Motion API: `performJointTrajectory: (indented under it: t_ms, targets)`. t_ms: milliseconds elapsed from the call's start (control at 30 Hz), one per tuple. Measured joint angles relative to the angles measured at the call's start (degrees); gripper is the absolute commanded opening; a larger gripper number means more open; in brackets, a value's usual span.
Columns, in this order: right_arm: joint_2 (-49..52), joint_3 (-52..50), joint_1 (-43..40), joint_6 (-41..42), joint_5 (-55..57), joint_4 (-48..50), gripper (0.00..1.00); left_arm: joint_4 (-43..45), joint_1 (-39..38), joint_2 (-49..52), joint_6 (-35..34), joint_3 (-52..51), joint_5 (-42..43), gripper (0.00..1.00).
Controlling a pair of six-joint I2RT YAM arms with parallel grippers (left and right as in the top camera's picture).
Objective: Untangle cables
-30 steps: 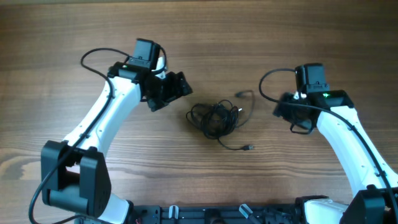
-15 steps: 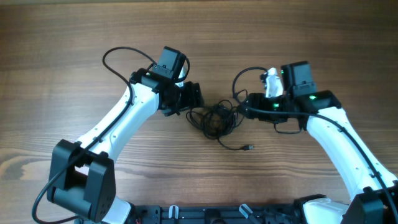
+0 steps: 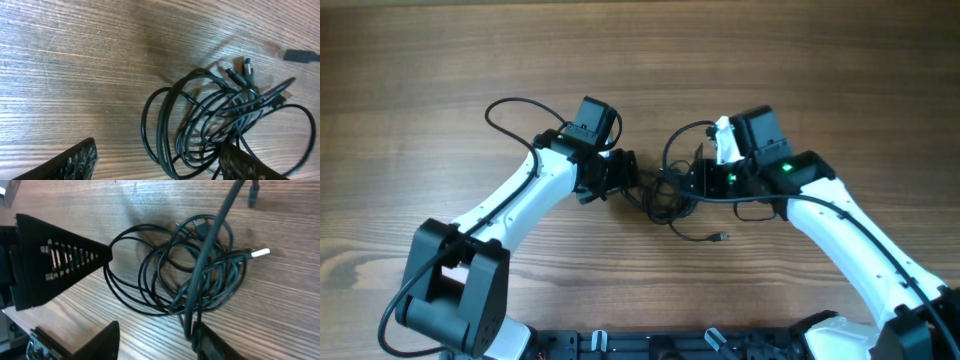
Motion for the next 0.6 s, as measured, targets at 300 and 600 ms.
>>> performJointTrajectory:
  t_ms: [300,600]
  targets:
    - [8.13,0.0,1.57,8.17,3.96,1.75,0.34,6.43,0.0,-0.04,-2.08,-4.87,2.84,0.43]
    - [12.46,0.0,1.6,10.62,4.85,4.7,0.11,9.53,0.0,-0.04,-2.03,-8.17,3.54,0.16]
